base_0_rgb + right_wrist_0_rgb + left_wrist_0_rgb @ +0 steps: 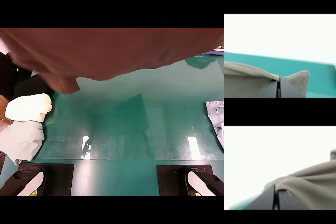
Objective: Fold the shirts.
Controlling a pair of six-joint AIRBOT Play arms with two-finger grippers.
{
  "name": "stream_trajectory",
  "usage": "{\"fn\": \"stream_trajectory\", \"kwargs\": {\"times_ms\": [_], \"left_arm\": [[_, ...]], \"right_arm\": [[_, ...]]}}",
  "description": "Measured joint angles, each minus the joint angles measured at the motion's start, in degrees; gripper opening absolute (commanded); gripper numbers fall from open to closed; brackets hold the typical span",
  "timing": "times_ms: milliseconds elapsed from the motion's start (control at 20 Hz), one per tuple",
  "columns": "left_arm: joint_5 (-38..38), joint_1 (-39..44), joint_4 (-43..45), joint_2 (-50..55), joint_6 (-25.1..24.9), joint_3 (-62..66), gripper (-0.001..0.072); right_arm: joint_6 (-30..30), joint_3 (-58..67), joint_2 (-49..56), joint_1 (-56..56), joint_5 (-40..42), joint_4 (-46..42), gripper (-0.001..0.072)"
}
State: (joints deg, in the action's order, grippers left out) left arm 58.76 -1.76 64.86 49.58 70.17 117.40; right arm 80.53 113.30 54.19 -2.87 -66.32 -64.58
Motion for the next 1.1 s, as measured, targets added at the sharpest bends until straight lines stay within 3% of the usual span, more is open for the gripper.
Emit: {"fn": "stream_trajectory", "kwargs": {"times_ms": [300, 550, 850, 1100], "left_arm": [[0.0, 0.0, -4.4, -2.7, 2.8, 1.0, 0.0024], [4.0, 0.0, -3.9, 0.0, 5.6, -14.1, 0.0024], [5.6, 0.1, -3.9, 14.2, 6.2, -36.2, 0.0024], [-6.2, 0.1, -7.3, 30.9, 4.1, -39.9, 0.0025]], "right_arm": [[0.0, 2.9, -0.4, -0.1, -2.8, -3.8, 0.0016], [1.1, -2.9, 7.5, 0.0, -5.9, -4.2, 0.0017], [1.7, -9.5, 26.1, 0.3, -8.2, -4.5, 0.0017], [1.9, -11.0, 38.8, 2.0, -0.5, -4.5, 0.0017]]}}
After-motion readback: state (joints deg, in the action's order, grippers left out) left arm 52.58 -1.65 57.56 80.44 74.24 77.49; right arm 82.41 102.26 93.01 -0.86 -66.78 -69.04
